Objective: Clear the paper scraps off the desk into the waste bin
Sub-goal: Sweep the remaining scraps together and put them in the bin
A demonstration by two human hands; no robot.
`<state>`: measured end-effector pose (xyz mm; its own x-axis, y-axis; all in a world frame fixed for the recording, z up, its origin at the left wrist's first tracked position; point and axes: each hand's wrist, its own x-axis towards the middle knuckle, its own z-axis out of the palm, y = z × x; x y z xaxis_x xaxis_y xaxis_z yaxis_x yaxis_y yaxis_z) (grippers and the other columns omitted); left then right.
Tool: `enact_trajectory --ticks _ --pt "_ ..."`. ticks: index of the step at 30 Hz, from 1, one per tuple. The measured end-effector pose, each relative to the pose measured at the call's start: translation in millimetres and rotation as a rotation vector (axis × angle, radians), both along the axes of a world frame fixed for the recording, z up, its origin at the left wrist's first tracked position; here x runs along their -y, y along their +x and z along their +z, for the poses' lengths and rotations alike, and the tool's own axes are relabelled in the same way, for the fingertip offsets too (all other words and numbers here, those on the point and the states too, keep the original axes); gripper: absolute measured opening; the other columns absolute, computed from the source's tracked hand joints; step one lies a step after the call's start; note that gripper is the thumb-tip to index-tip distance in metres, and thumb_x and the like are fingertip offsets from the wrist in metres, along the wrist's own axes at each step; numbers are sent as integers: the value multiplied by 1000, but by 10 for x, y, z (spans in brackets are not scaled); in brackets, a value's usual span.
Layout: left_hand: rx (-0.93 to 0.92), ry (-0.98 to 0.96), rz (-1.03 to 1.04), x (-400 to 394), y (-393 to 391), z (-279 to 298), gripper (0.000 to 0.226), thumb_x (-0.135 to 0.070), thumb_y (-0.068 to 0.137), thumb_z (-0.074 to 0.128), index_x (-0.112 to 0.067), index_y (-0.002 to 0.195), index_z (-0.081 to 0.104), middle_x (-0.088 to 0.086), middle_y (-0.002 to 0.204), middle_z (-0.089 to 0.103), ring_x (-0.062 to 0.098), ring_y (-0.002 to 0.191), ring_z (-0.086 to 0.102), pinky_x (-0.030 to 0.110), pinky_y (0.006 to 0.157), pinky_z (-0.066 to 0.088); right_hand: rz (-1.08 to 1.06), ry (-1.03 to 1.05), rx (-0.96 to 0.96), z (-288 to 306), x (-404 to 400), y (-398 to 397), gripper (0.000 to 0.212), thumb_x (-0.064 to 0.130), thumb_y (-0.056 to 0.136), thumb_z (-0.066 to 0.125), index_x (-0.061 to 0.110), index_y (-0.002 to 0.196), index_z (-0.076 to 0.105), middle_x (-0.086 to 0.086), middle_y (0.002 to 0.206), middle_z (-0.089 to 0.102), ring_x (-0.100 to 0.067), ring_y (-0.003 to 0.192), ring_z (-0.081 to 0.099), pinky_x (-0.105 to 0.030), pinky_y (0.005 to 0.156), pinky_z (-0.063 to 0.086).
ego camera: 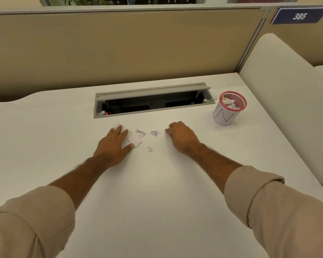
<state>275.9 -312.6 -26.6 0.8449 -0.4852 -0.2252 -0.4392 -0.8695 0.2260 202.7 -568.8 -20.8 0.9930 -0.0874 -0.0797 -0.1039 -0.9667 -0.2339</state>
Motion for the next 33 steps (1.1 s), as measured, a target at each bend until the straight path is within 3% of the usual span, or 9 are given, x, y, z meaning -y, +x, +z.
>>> enact_trajectory --ticks 7,14,18,20,22,27,30,33 --pt "111 -263 1 -39 -351 -77 39 -16 100 48 -14 139 53 6 153 39 24 144 32 36 119 26 35 20 35 56 -230 -308 33 4 91 37 9 112 62 -7 110 54 -23 109 46 -37 86 46" --pt "103 -286 52 -162 -587 -105 51 -2 97 39 -14 146 42 -1 158 30 16 146 25 26 119 15 90 33 -68 110 -322 -411 19 17 95 47 5 102 60 -11 109 53 -25 108 46 -35 84 43" --pt "115 -309 49 -294 -652 -117 46 -2 98 40 -13 141 50 1 154 38 20 143 32 29 119 20 118 4 -87 119 -321 -453 26 5 91 41 6 104 63 -9 106 55 -24 105 48 -33 83 44" --pt "135 -333 81 -353 -669 -114 38 -7 99 43 -12 134 58 2 145 50 21 135 42 29 114 30 98 14 -65 105 -343 -465 28 4 90 40 5 105 63 -10 106 56 -25 104 48 -34 84 43" --pt "167 -350 102 -385 -675 -104 31 -7 98 47 -11 122 66 2 127 61 21 120 51 26 99 38 75 32 -55 91 -361 -449 26 3 89 42 6 104 63 -10 106 58 -24 103 51 -31 85 42" --pt "160 -391 138 -404 -614 -23 24 4 90 56 -9 96 75 2 91 65 23 91 60 26 77 41 -47 214 -43 73 -345 -356 22 -1 84 54 10 96 69 -6 102 66 -22 95 60 -27 82 46" --pt "135 -429 167 -406 -595 8 24 6 86 58 -11 93 73 2 88 67 23 87 62 28 77 44 -116 344 47 58 -337 -296 22 4 87 60 10 106 69 -6 101 68 -16 84 59 -22 78 45" --pt "99 -458 205 -399 -586 18 26 0 88 59 -16 104 71 -1 96 67 18 92 61 26 83 44 -137 418 92 74 -358 -158 40 5 86 64 11 126 60 -10 110 68 -16 86 59 -19 84 43"
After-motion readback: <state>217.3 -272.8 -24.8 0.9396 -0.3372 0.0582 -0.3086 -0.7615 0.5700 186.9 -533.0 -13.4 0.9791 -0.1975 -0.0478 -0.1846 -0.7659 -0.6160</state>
